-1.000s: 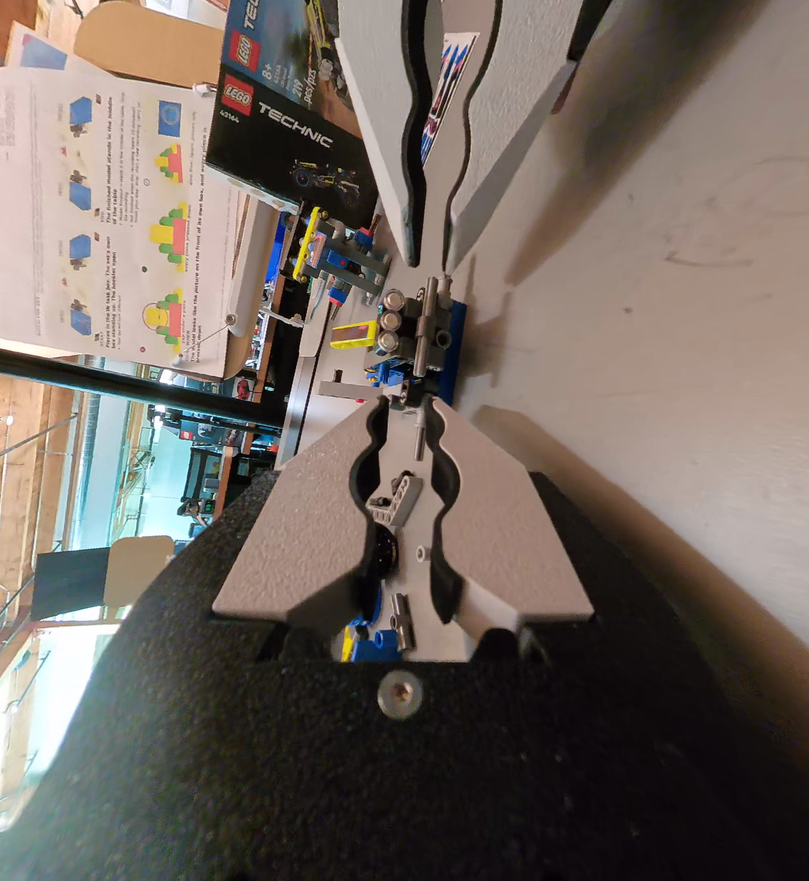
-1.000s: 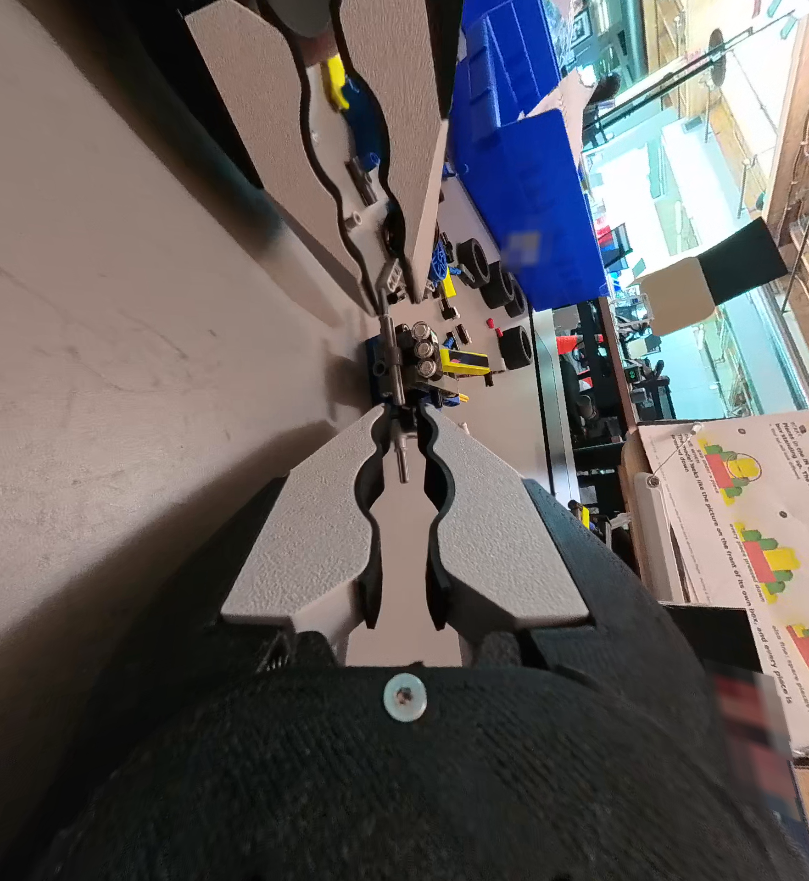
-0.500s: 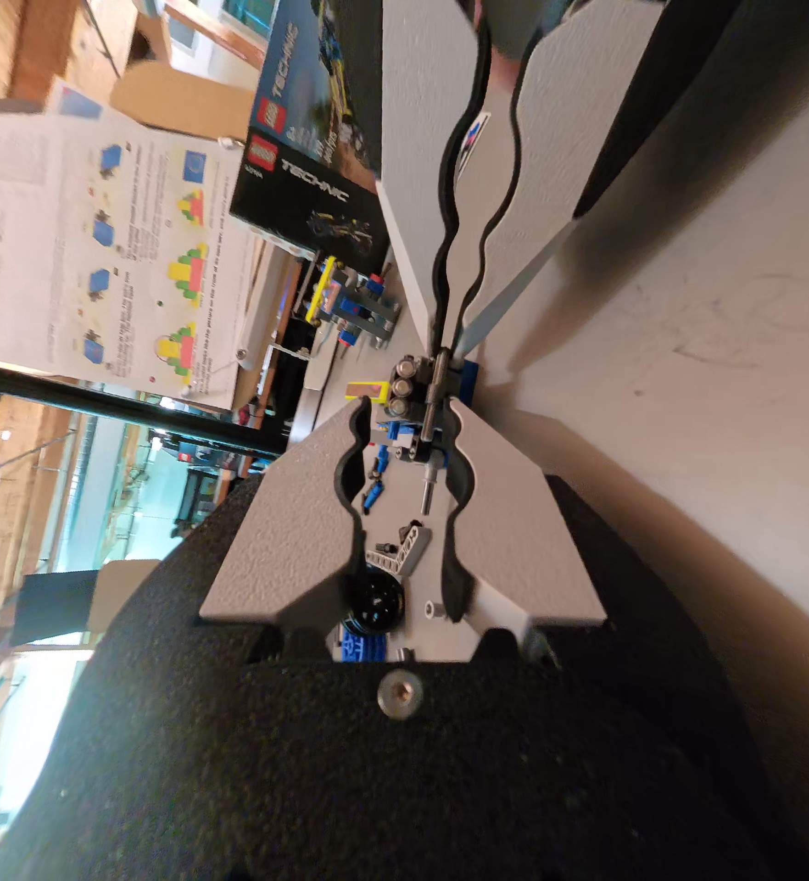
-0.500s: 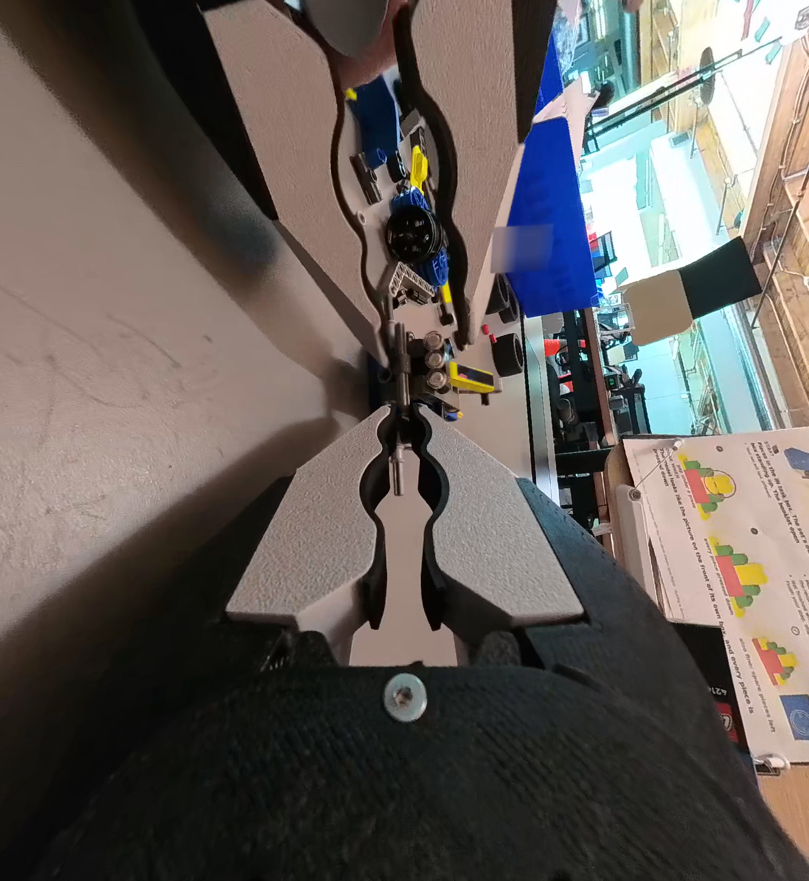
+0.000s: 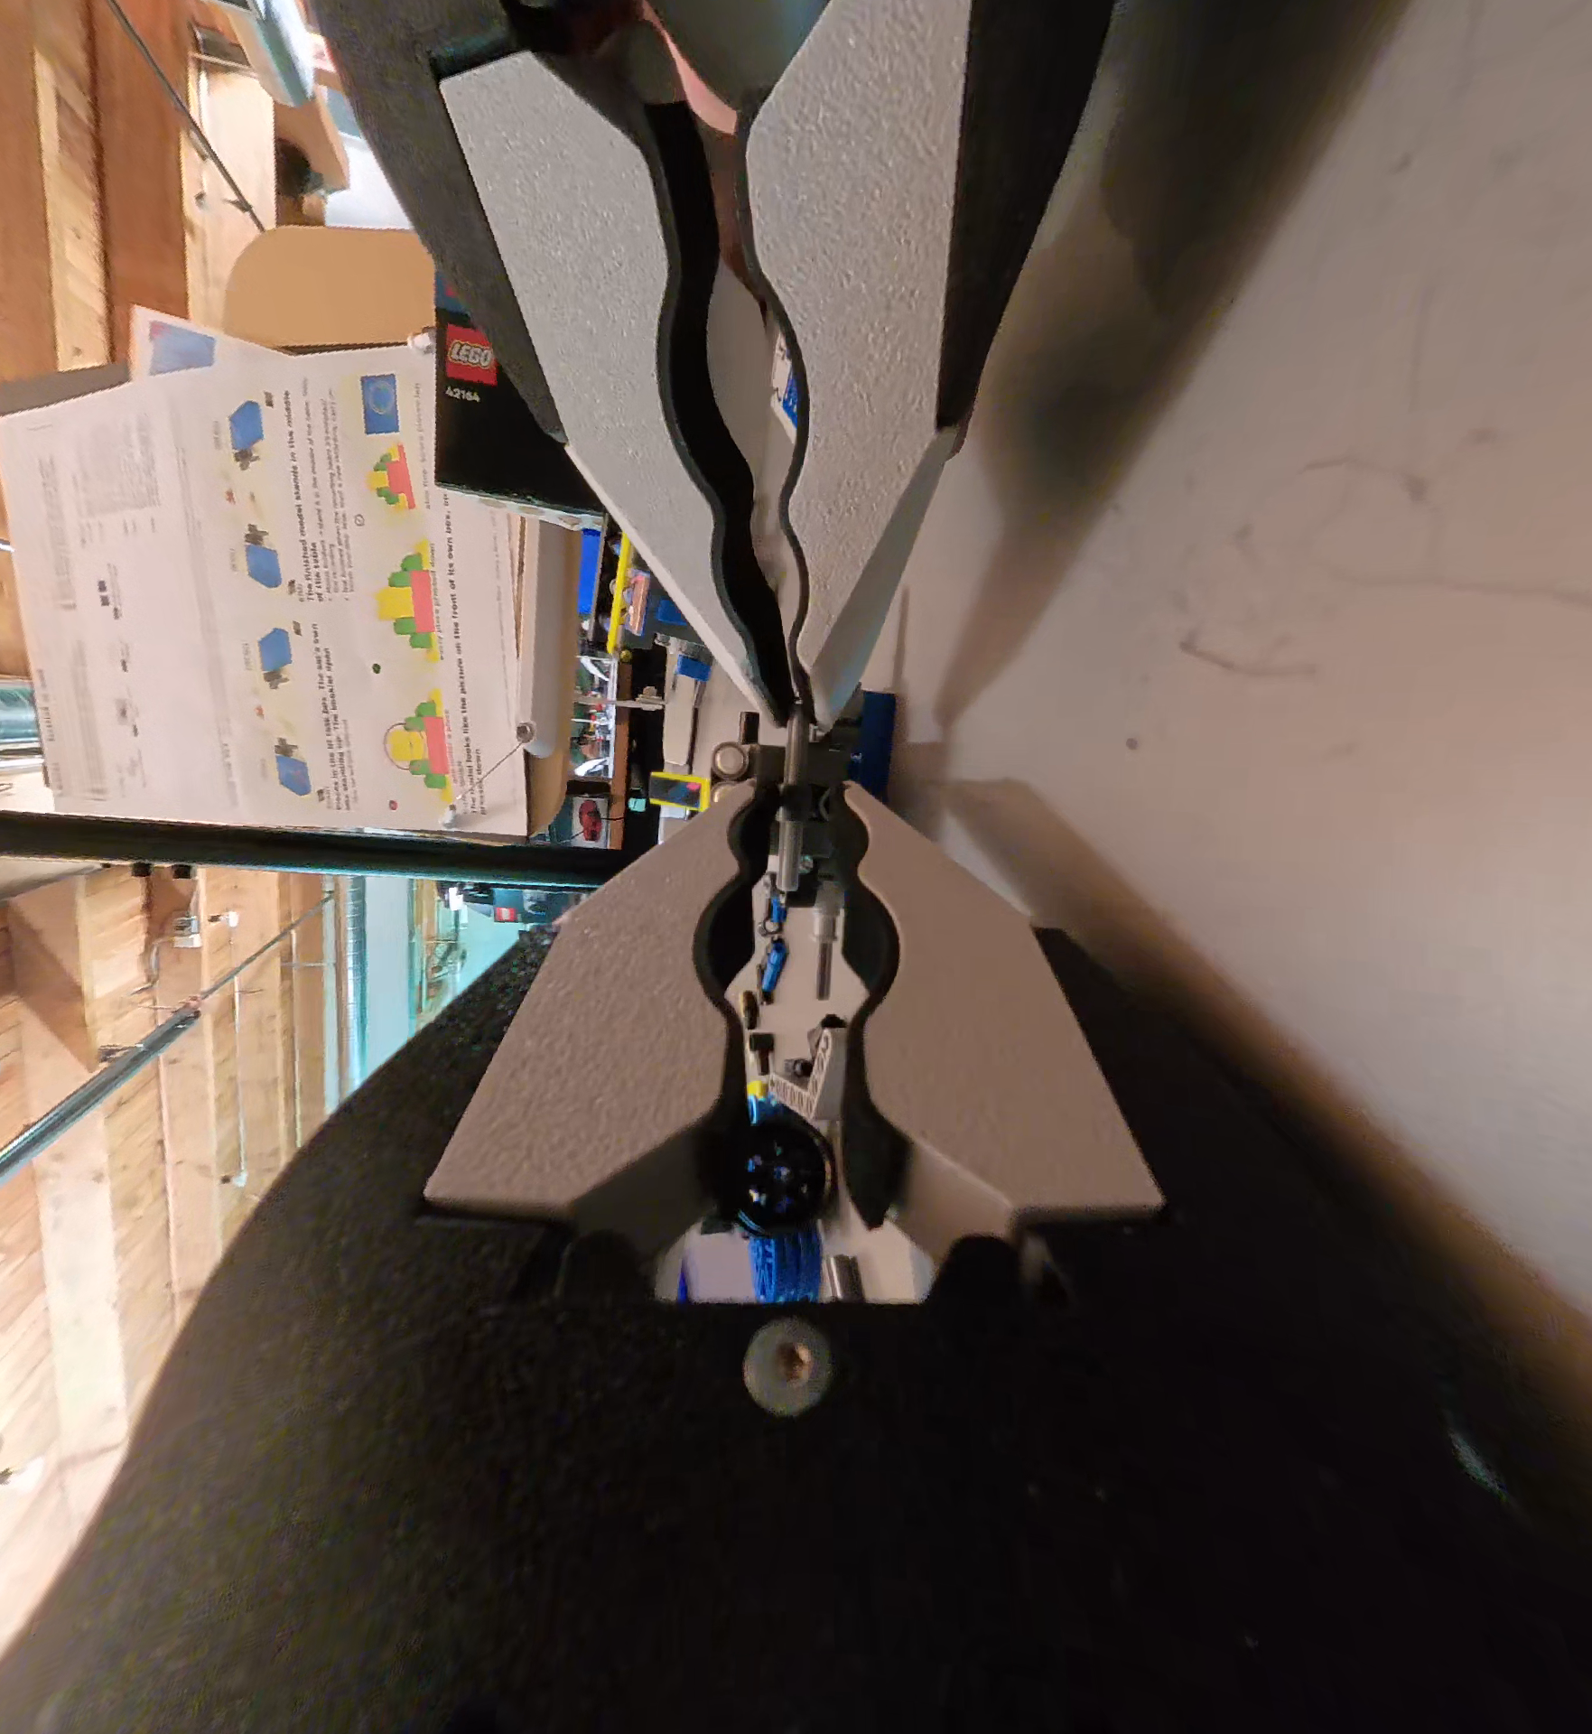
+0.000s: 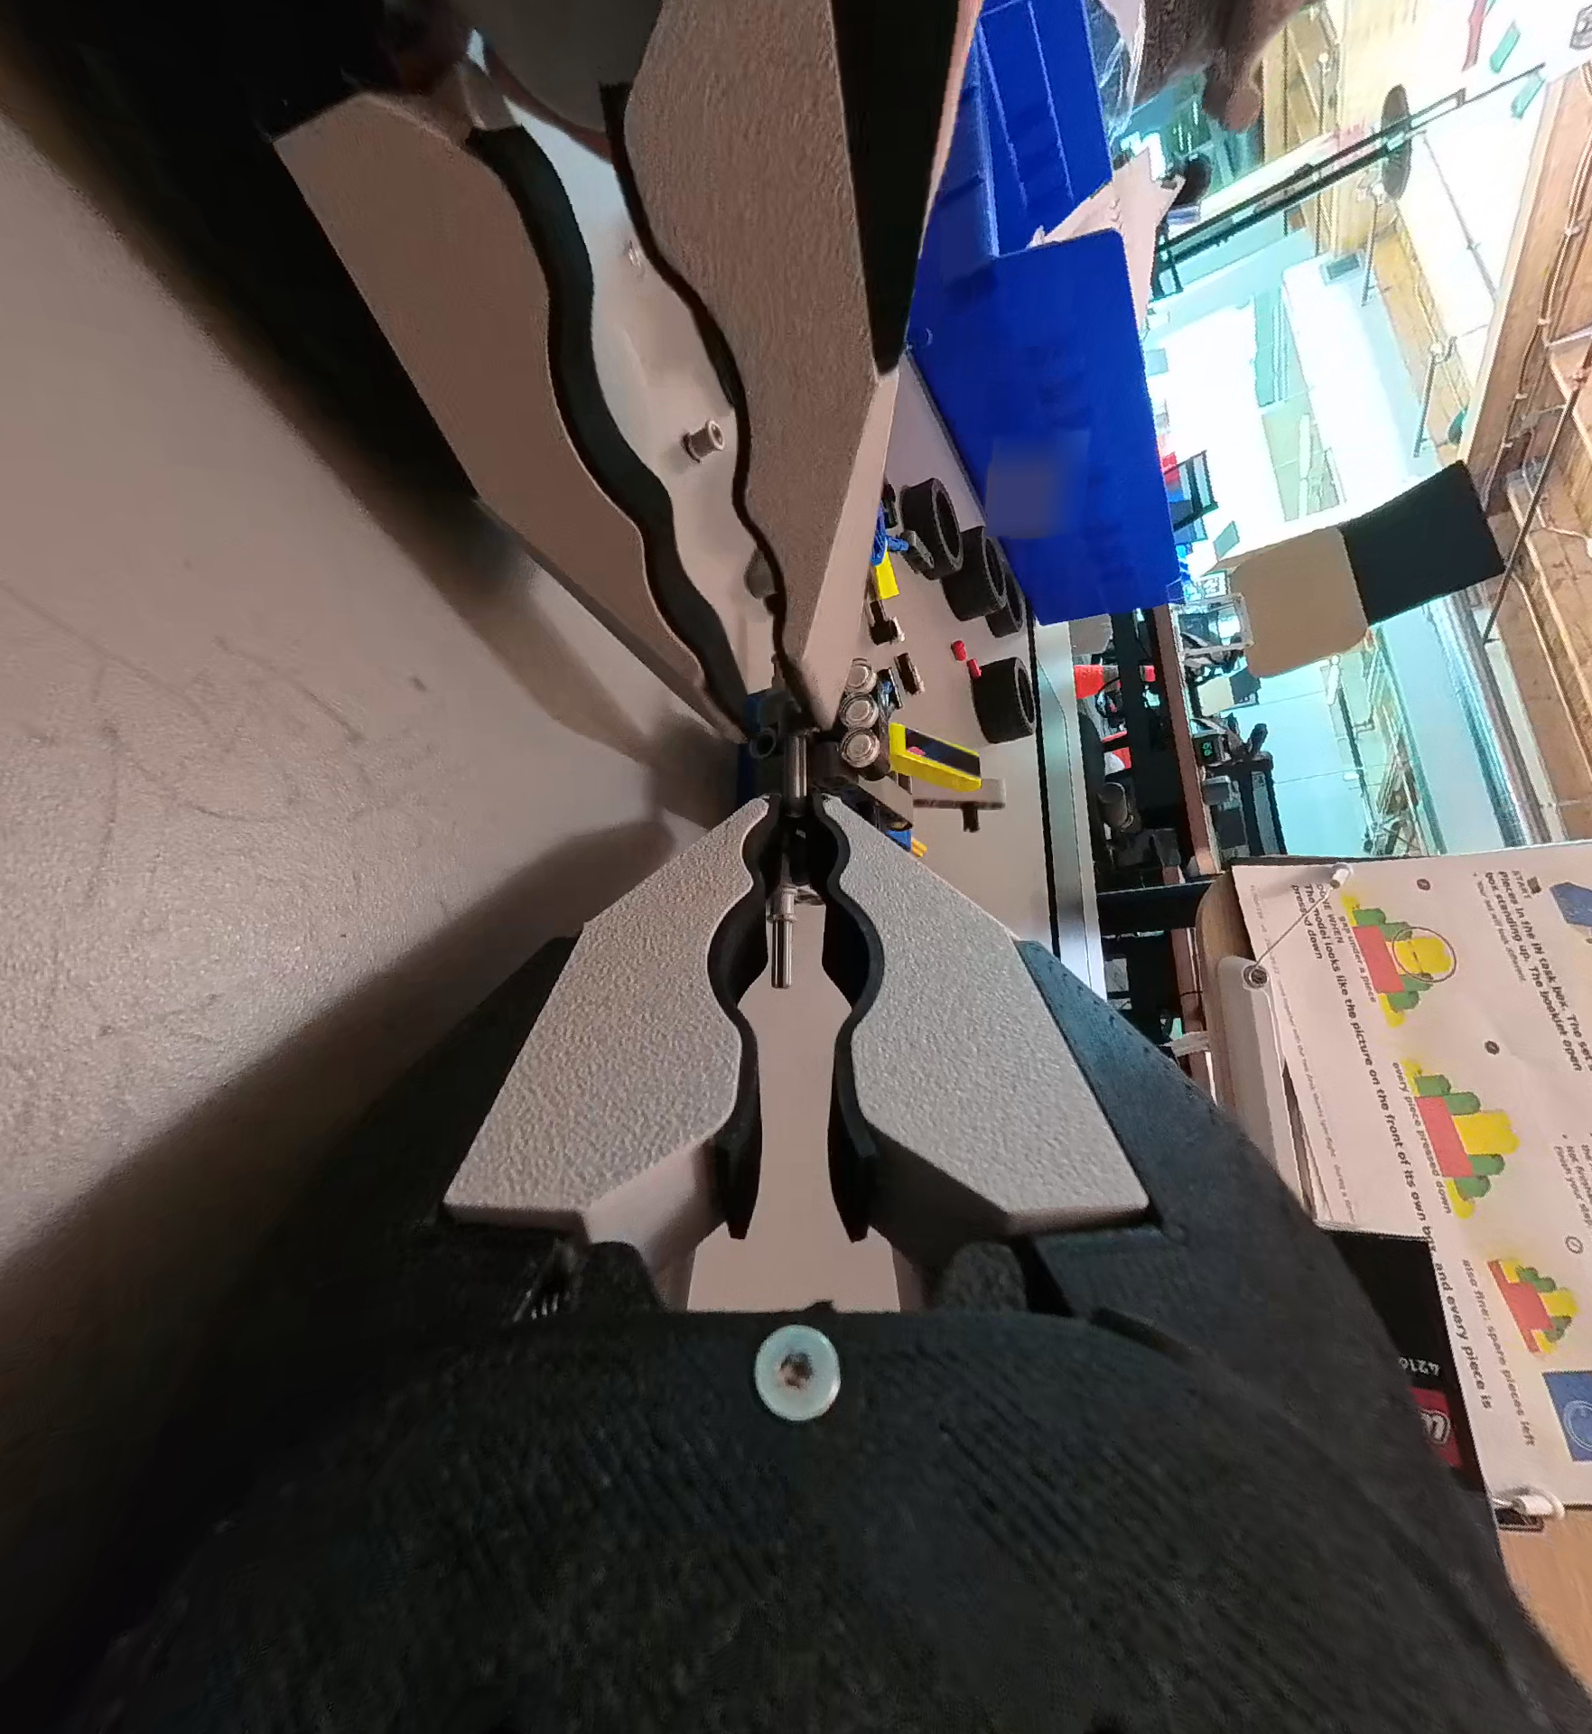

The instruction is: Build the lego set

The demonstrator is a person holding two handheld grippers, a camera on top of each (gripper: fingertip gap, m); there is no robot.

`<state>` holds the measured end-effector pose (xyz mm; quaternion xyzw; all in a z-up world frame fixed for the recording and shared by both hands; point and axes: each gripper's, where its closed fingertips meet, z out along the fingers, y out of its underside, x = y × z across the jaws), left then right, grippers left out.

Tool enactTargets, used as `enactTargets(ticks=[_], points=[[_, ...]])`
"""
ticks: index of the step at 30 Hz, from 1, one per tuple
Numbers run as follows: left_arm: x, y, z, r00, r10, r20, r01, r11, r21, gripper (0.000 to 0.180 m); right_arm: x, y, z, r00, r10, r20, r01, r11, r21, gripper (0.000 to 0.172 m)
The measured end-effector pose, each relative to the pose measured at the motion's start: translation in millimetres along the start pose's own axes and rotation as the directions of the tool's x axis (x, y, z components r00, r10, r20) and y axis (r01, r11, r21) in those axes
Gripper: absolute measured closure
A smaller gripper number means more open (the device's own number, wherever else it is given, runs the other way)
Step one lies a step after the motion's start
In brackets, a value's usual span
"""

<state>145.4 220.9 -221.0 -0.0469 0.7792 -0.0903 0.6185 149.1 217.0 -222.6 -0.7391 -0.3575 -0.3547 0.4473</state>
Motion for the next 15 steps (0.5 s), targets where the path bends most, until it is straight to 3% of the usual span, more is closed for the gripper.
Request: enactTargets(ticks=[15], points=[[-4.4, 4.7, 7.8, 0.999, 0.041, 0.011, -0.04, 0.999, -0.028, 0.177, 2.3, 1.5, 0.3, 0.999, 0.031, 0.006, -0.031, 0.999, -0.01, 0.171]])
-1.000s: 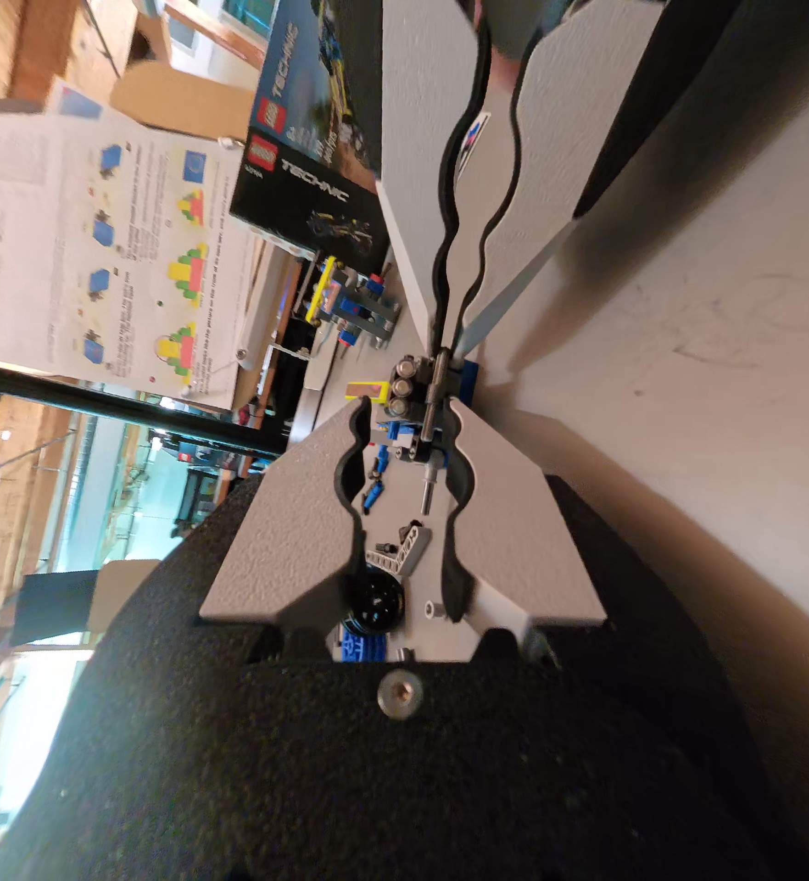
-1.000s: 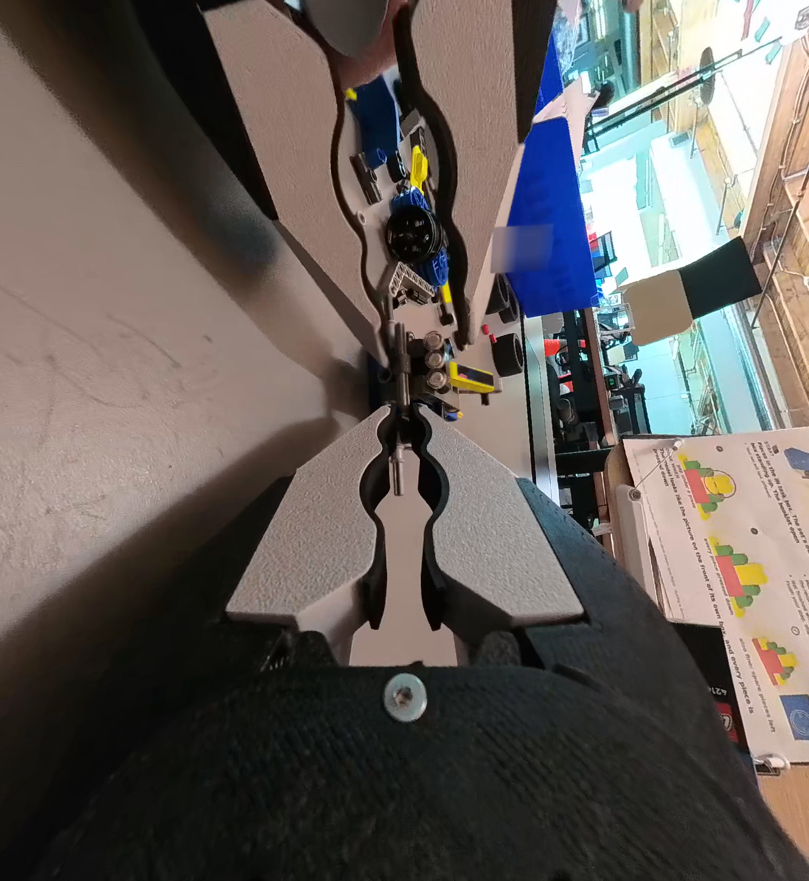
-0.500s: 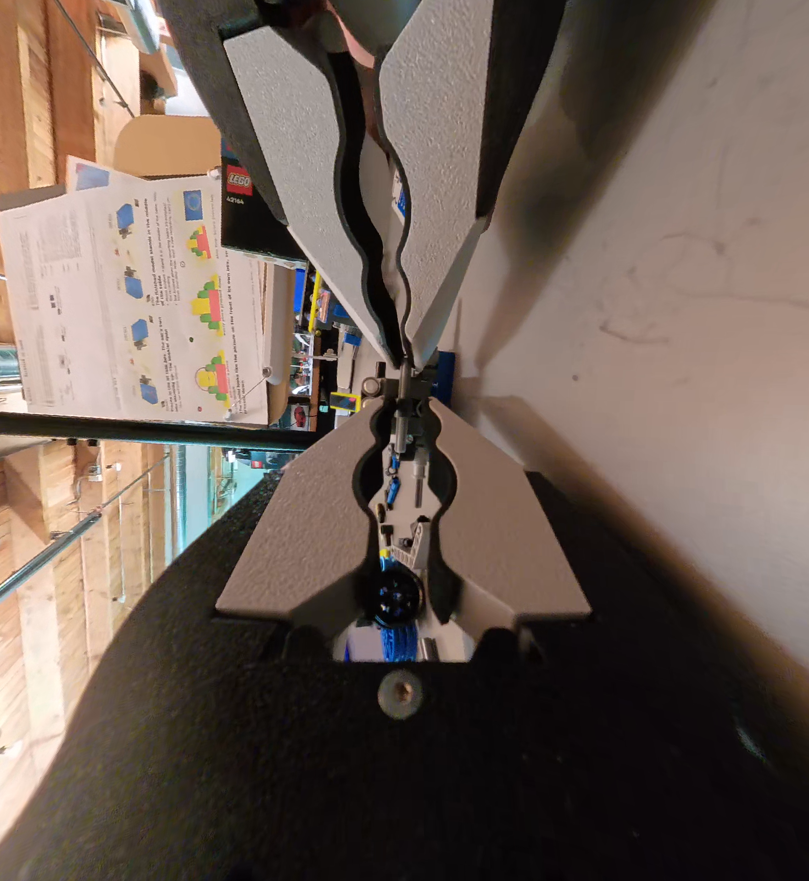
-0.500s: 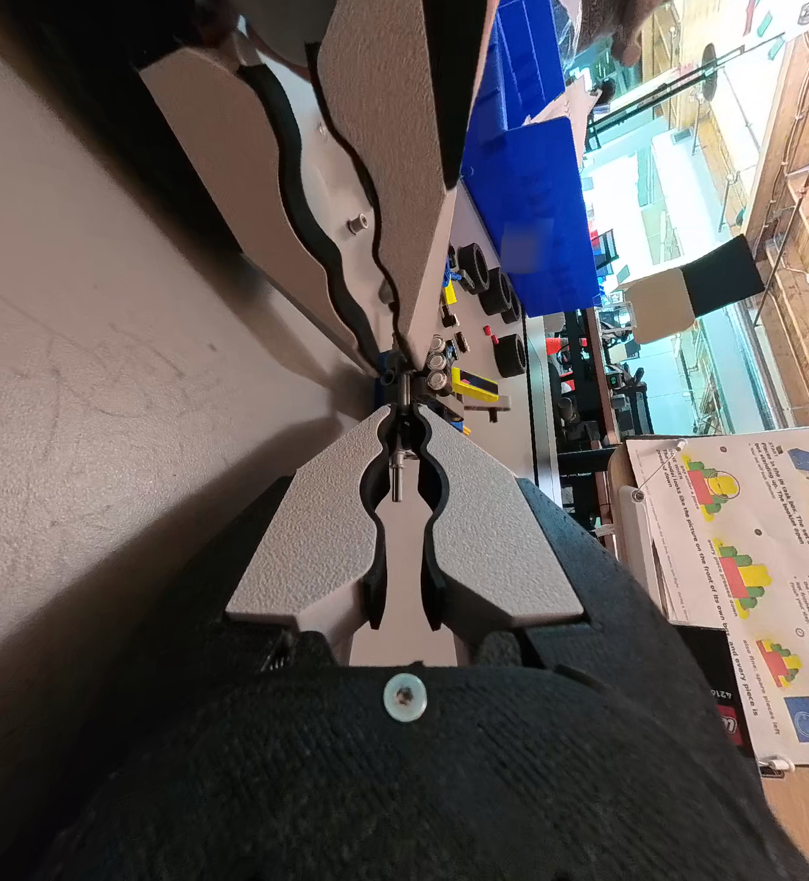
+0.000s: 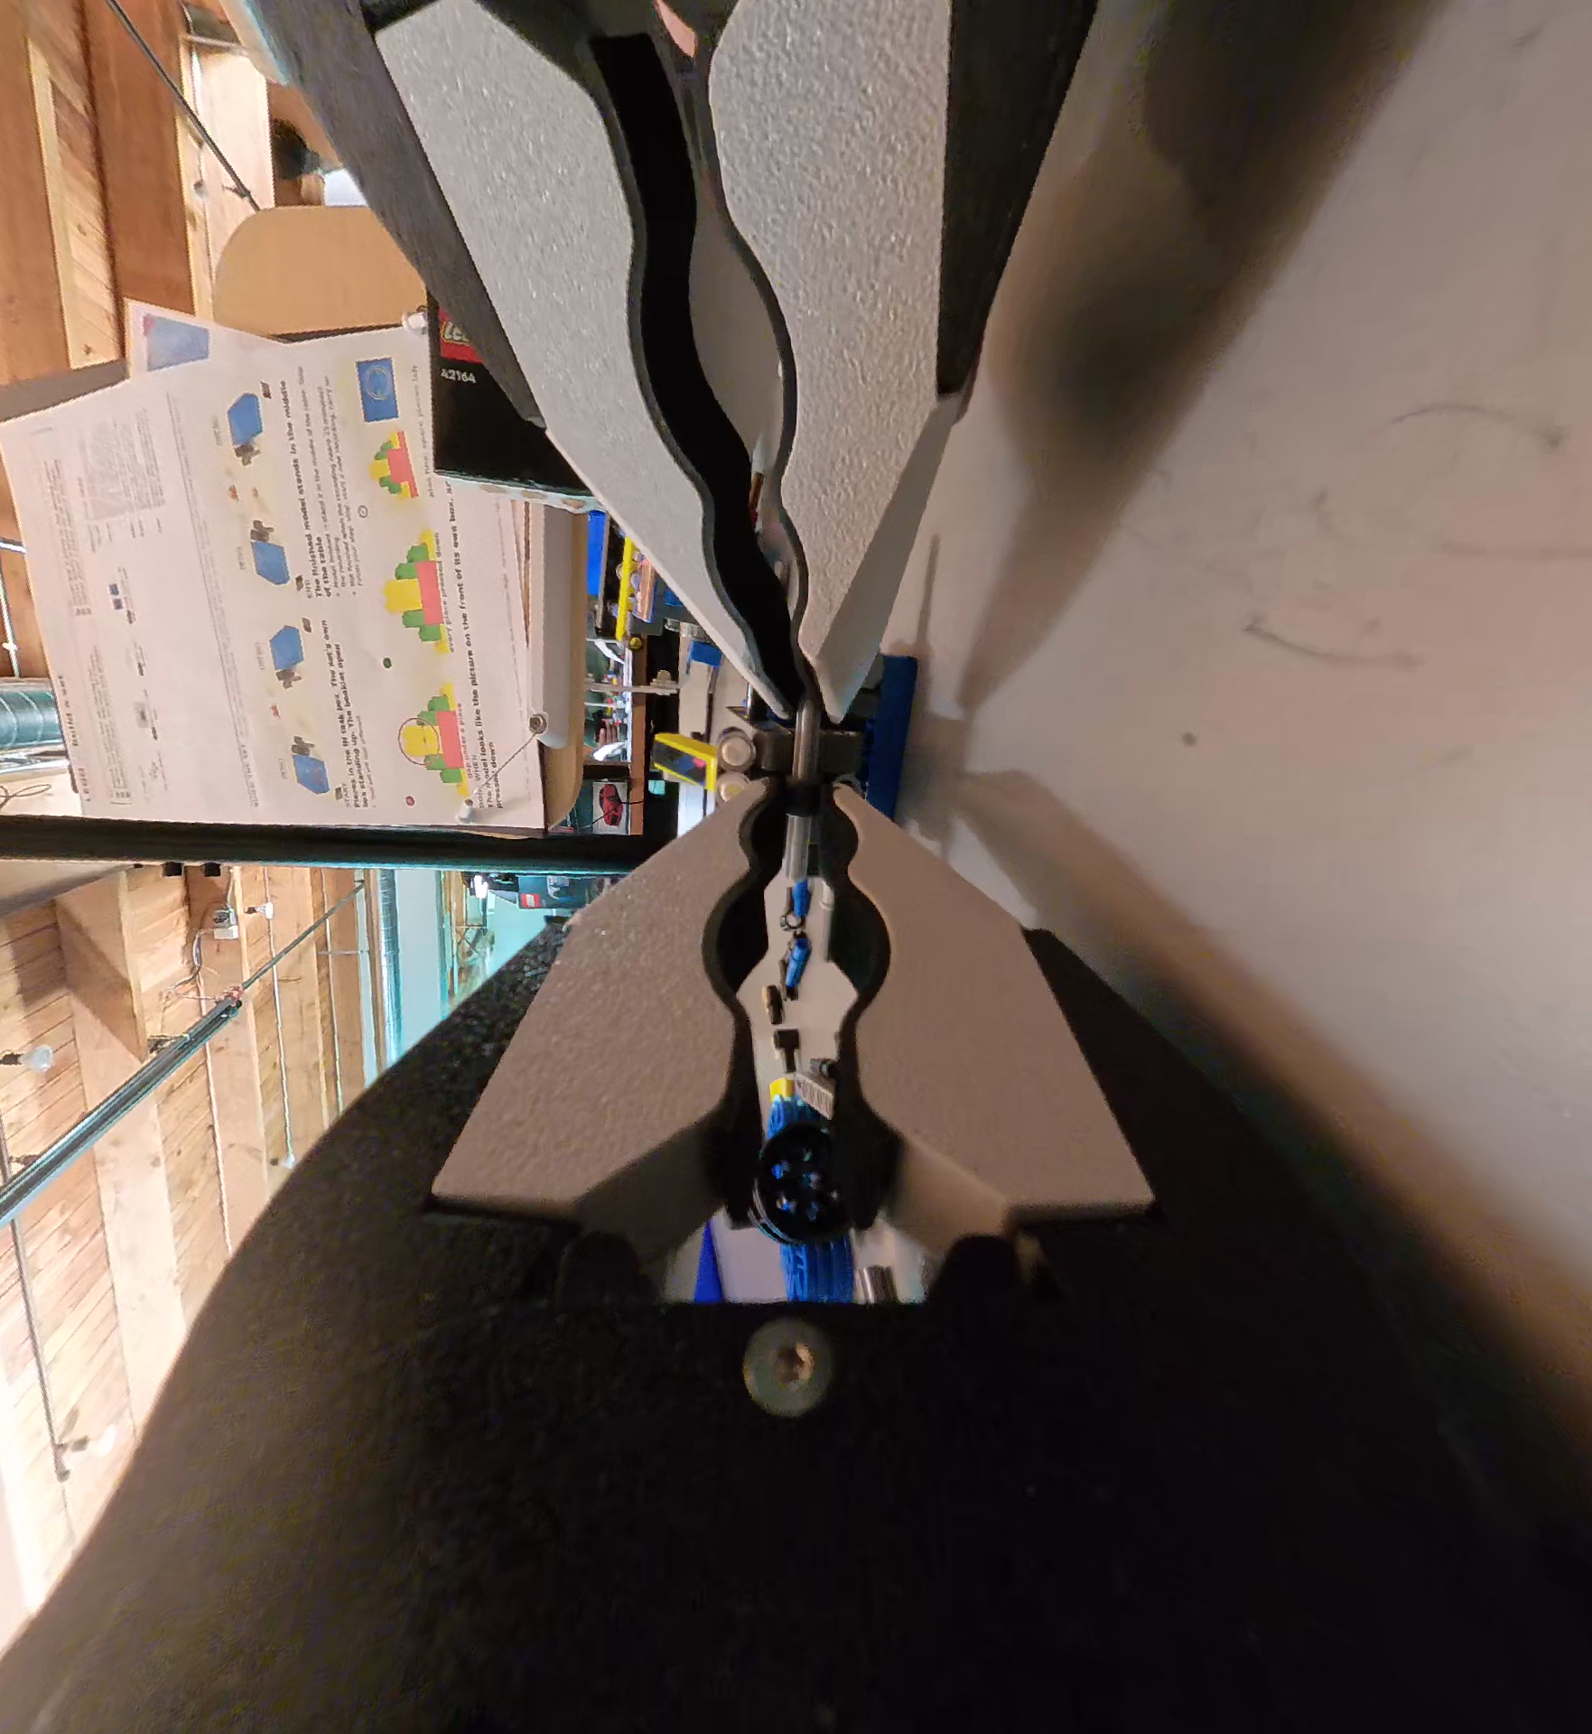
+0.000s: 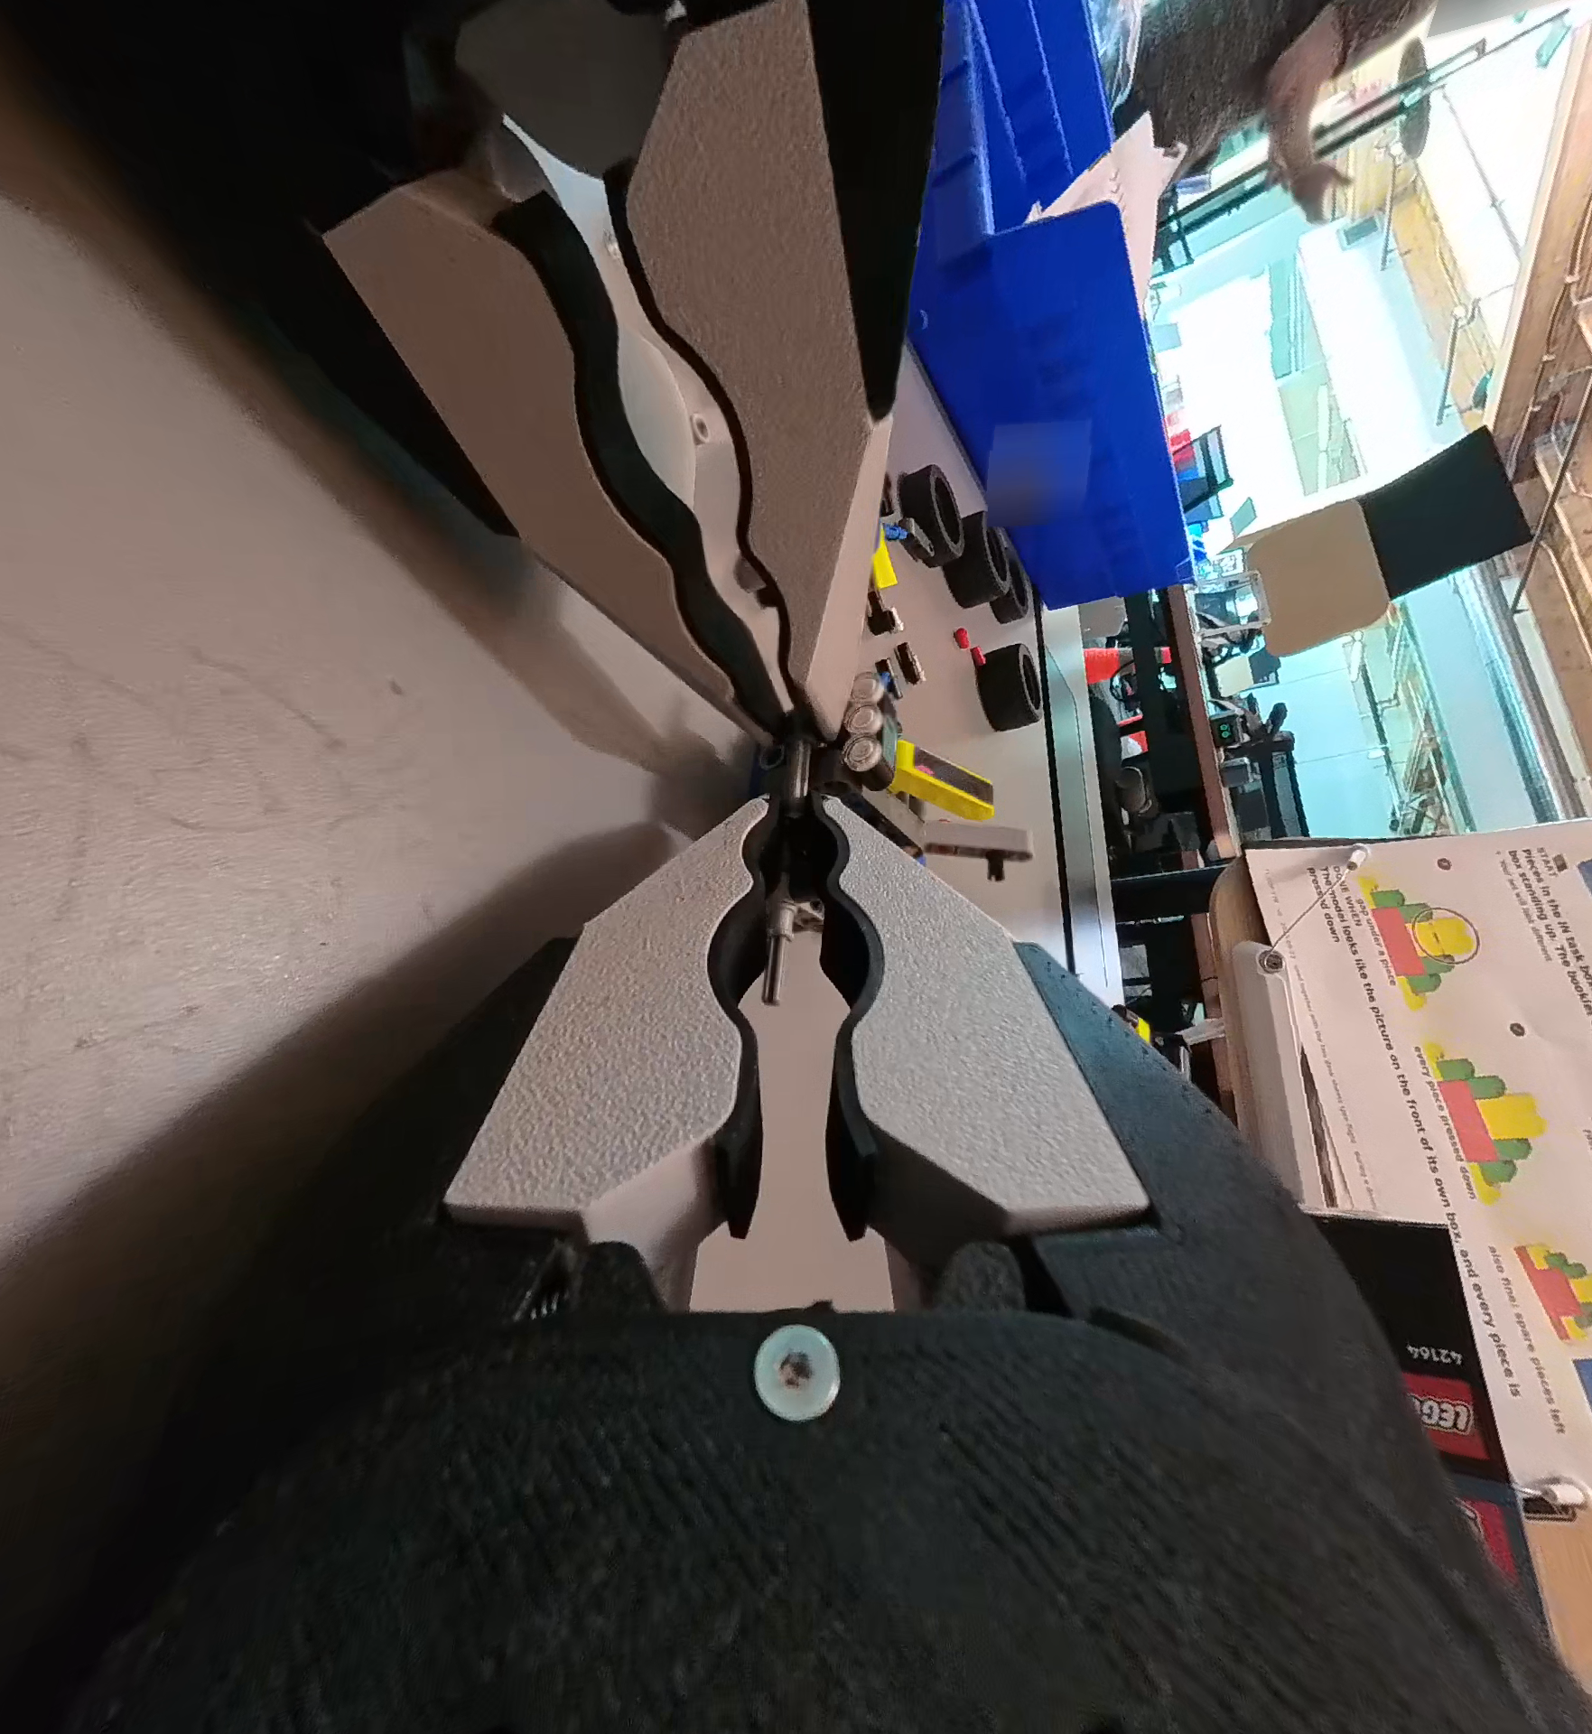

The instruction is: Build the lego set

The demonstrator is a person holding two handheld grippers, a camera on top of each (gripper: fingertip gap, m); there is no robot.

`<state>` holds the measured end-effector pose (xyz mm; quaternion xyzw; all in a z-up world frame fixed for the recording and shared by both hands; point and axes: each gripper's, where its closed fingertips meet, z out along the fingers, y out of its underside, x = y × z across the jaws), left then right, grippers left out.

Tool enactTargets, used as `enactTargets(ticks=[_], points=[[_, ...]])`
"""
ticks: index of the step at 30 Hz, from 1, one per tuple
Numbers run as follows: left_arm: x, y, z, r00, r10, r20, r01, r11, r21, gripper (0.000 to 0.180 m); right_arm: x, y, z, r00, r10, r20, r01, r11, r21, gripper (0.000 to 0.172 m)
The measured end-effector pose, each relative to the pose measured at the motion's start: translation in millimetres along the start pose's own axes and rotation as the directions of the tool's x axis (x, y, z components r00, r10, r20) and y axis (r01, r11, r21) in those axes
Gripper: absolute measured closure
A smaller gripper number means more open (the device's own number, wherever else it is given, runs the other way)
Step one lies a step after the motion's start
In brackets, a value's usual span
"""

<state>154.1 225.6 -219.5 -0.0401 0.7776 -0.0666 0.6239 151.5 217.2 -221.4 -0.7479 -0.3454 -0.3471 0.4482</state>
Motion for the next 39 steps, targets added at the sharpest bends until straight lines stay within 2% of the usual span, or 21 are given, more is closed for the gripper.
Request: enactTargets(ticks=[16, 39], points=[[1.7, 4.1, 2.0, 1.0, 0.001, -0.015, -0.002, 1.0, -0.023, 0.178, -0.6, -0.3, 4.8, 0.999, -0.045, -0.015, 0.044, 0.999, -0.027, 0.171], [2.0, 3.6, 3.0, 1.0, -0.012, -0.021, 0.011, 1.0, -0.026, 0.178, 0.8, 3.2, 6.4, 0.999, -0.027, -0.017, 0.026, 0.999, -0.04, 0.17]])
